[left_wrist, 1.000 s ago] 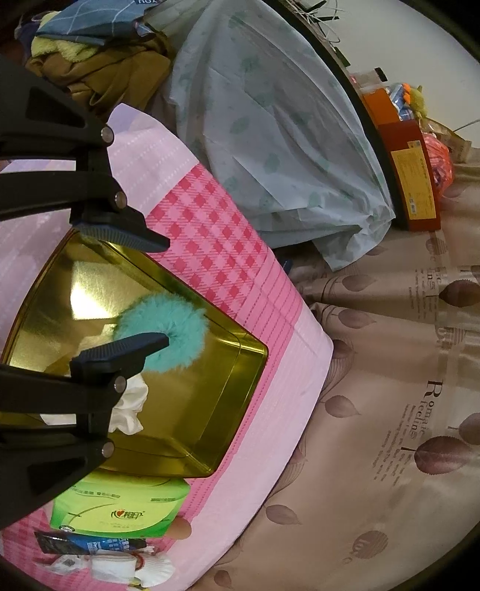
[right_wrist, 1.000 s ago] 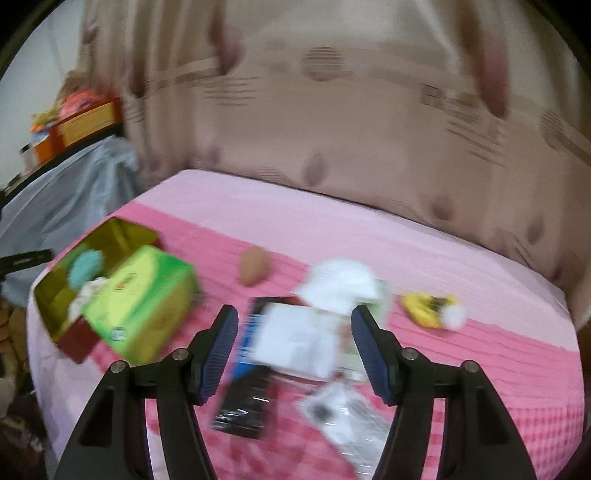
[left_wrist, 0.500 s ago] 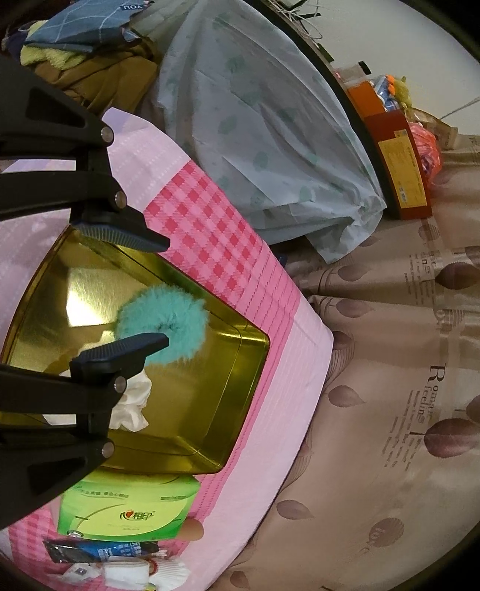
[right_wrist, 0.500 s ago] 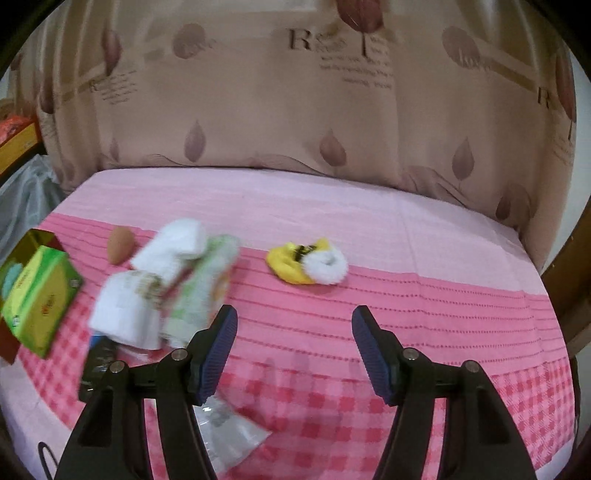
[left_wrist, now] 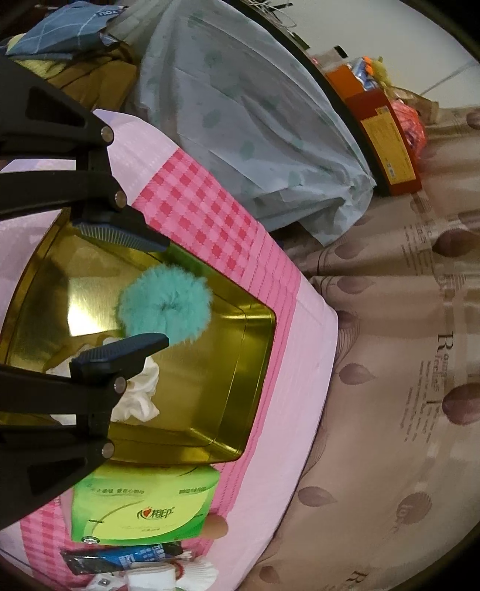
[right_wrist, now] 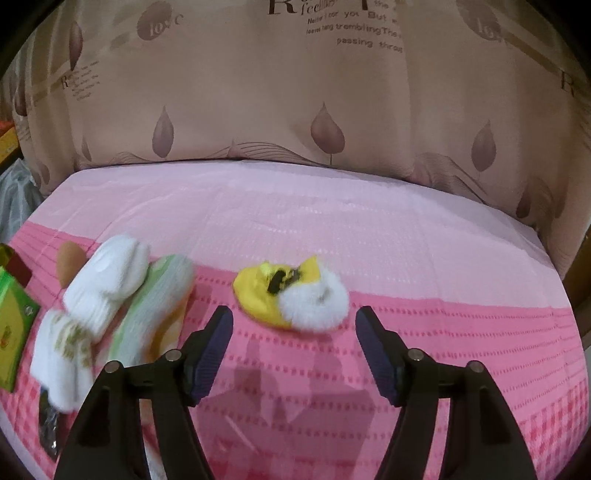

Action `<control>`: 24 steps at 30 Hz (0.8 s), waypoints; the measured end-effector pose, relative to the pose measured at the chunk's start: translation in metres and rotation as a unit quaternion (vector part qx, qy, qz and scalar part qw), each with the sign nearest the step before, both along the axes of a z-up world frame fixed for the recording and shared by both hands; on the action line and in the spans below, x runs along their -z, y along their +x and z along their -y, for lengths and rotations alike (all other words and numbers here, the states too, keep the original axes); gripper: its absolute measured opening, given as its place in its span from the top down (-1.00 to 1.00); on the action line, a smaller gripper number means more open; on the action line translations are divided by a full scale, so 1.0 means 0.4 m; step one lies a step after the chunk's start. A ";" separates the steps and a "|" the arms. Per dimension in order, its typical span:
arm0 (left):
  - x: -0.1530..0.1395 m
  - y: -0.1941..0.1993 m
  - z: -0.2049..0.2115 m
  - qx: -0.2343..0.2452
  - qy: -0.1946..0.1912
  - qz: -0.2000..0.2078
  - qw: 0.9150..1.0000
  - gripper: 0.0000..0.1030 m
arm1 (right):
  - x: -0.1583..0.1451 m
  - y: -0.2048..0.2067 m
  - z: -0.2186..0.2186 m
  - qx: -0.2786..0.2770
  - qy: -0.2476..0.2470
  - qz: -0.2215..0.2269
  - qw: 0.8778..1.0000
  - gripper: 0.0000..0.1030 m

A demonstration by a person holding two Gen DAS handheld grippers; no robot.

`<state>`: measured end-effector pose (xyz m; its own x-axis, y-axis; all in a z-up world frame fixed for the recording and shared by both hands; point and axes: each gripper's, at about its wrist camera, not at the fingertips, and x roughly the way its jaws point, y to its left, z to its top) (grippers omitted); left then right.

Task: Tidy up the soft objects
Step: 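Move the right gripper to the yellow duck plush and grasp it, then grasp the white HOTEL CLOTH towel with the left gripper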

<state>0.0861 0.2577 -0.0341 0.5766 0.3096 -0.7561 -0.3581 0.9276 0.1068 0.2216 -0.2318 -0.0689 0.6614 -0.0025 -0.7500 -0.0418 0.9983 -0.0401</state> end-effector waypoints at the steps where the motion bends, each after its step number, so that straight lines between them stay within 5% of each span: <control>1: 0.000 0.001 0.006 0.003 0.004 -0.001 1.000 0.09 | 0.005 0.015 0.001 0.000 0.000 0.000 1.000 -0.29; 16: -0.005 0.034 0.172 0.087 0.001 -0.011 0.996 0.09 | 0.081 0.128 -0.001 -0.014 0.018 -0.030 0.999 -0.27; 24: -0.012 0.074 0.357 0.169 -0.012 -0.016 0.985 0.09 | 0.088 0.115 0.011 -0.014 0.048 -0.036 0.998 0.17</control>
<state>0.1156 0.1150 -0.0293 0.6192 0.0861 -0.7805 -0.0254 0.9956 0.0897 0.2677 -0.2363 -0.1041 0.6051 0.0891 -0.7911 -0.0683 0.9959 0.0599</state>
